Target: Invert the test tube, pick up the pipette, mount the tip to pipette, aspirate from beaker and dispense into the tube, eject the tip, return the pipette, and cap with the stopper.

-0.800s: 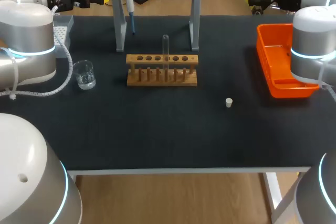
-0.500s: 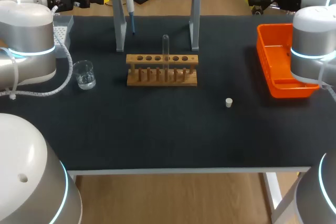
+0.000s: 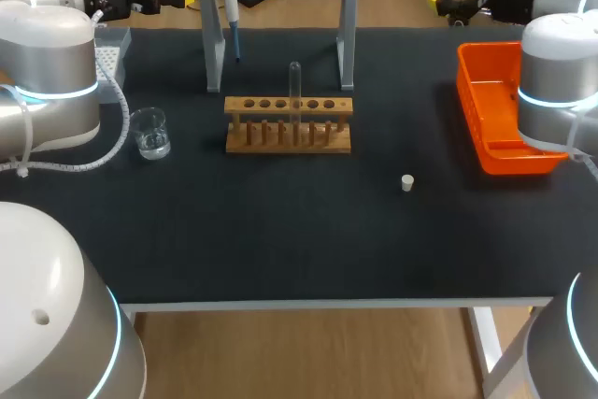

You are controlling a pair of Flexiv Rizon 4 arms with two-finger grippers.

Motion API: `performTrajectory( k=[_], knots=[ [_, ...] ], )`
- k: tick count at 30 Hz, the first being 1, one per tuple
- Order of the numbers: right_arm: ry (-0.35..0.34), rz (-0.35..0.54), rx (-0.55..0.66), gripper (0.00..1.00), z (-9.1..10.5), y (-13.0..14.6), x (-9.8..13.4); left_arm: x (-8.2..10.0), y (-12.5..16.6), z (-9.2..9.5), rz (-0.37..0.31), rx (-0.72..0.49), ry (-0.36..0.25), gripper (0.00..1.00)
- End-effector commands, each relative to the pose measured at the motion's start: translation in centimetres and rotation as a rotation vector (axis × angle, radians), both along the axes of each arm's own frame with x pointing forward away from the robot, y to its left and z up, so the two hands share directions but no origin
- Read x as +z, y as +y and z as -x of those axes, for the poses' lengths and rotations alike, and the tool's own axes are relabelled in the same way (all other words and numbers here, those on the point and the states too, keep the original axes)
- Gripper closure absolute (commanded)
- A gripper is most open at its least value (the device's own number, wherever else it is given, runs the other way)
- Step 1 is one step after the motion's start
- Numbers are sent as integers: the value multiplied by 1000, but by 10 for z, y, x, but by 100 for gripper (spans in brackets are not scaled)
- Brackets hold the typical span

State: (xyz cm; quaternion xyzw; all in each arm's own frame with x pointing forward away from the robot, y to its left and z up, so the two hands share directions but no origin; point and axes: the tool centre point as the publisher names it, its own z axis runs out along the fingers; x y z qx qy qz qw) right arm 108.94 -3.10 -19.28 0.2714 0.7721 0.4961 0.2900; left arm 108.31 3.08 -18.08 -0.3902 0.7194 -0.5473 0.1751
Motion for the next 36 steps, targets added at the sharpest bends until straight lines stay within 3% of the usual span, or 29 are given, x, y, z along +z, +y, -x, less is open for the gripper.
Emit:
performTrajectory(
  k=[1,13,29,36],
  knots=[
    [6,-3,64,0,33,-3,-2,-1,-1,0,0,3,-3,0],
    [38,-4,273,0,106,23,-30,-1,-1,0,0,3,-3,0],
    [52,-114,477,0,162,69,-53,-1,-1,0,0,3,-3,0],
    [46,-119,544,0,188,97,-62,-1,-1,0,0,3,-3,0]
  ],
)
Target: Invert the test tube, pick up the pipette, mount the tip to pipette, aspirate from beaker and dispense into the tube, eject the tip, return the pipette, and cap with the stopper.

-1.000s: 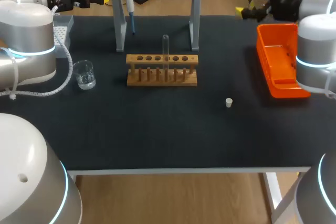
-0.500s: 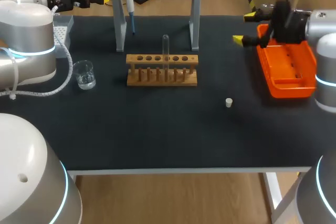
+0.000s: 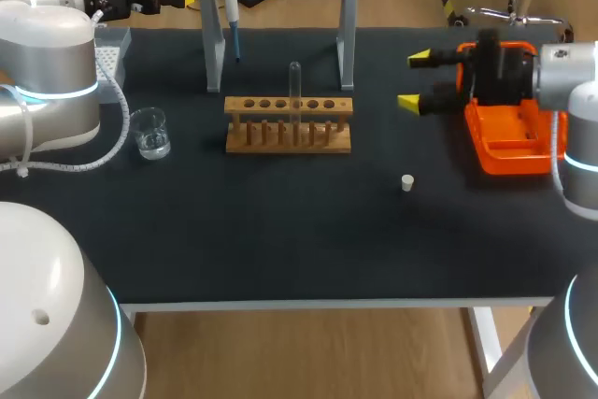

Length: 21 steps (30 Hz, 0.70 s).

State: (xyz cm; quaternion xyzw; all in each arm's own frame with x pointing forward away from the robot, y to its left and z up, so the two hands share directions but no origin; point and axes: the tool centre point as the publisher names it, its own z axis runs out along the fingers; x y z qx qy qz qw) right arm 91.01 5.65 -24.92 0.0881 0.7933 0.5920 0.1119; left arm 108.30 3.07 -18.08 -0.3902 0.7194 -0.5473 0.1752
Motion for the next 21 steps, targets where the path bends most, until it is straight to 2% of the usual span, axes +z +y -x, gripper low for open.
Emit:
performTrajectory(
  k=[1,14,18,21],
  knots=[
    [-23,-1,19,0,12,13,-7,-1,0,0,0,3,-3,0],
    [-28,-3,21,0,14,15,-7,-1,0,0,0,3,-3,0],
    [-28,-3,21,0,14,15,-7,0,-19,24,-66,-53,-35,0],
    [-28,-3,21,0,14,15,-7,-3,-32,46,-78,-77,-48,0]
  ],
)
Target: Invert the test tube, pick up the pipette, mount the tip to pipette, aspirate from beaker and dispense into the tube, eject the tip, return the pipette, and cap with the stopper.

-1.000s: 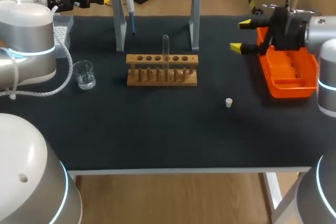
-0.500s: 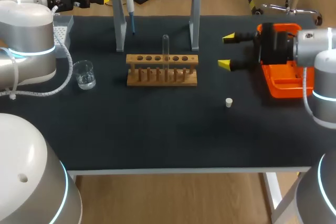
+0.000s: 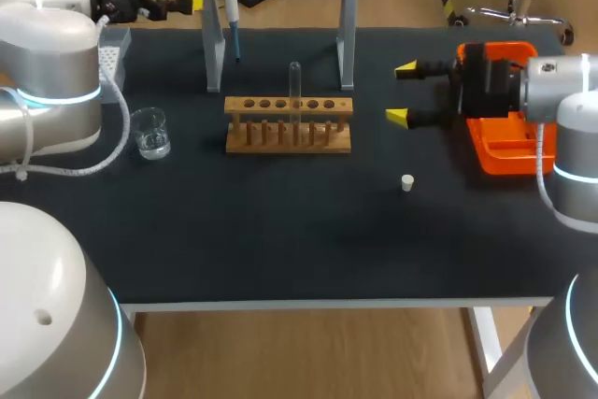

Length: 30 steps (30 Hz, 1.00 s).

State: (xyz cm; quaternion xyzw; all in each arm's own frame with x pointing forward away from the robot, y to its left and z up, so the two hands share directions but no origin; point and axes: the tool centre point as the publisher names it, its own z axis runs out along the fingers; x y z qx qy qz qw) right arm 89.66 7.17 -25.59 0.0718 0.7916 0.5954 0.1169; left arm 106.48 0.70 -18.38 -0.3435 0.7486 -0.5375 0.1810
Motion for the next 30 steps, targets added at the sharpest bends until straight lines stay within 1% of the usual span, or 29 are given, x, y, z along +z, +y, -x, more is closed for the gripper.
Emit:
performTrajectory(
  k=[1,5,8,11,13,15,18,21,22,24,26,28,30],
  knots=[
    [0,0,0,0,0,0,0,-1,-14,36,-16,-4,-10,0],
    [0,0,0,0,0,0,0,-3,-34,66,-34,-47,-45,0],
    [0,0,0,0,0,0,0,-5,-50,85,-73,-93,-64,0],
    [0,0,0,0,0,0,0,-9,-62,100,-100,-126,-68,0],
    [0,0,0,0,0,0,0,-13,-69,108,-88,-140,-76,0],
    [0,0,0,0,0,0,0,-19,-75,114,-94,-150,-70,0],
    [0,0,0,0,0,0,0,-29,-81,122,-84,-167,-68,0],
    [0,0,0,0,0,0,0,-38,-87,127,-103,-205,-55,0],
    [0,0,0,0,0,0,0,-41,-88,128,-117,-210,-40,0],
    [0,0,0,0,0,0,0,-45,-88,130,-118,-216,-38,0],
    [0,0,0,0,0,0,0,-51,-86,131,-127,-213,-13,0],
    [0,0,0,0,0,0,0,-55,-84,133,-106,-212,0,0],
    [0,0,0,0,0,0,0,-57,-84,134,-106,-217,1,0]
  ],
)
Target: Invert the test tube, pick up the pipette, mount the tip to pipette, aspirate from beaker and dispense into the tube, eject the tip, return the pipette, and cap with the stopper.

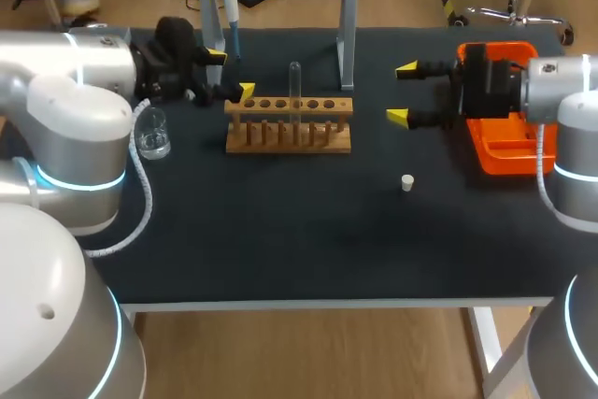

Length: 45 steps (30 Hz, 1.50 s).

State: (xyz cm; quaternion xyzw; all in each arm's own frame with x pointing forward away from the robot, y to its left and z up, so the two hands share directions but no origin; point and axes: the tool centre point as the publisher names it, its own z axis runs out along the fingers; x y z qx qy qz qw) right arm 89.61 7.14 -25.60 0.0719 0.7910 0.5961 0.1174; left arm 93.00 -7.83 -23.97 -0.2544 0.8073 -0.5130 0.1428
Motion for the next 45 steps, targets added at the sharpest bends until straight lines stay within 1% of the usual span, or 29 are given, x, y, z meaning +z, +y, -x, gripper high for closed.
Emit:
performTrajectory(
  k=[1,26,30,36,45],
  knots=[
    [1,1,1,0,0,0,0,-1,1,0,1,-12,2,0],
    [1,1,1,0,0,0,0,0,2,-1,0,-5,3,0],
    [-20,3,20,0,-12,16,5,0,2,-1,0,-5,3,0],
    [-47,-5,92,0,-29,49,11,0,2,-1,0,-5,3,0],
    [-56,-93,183,0,-50,92,11,0,2,-1,0,-5,3,0]
  ],
)
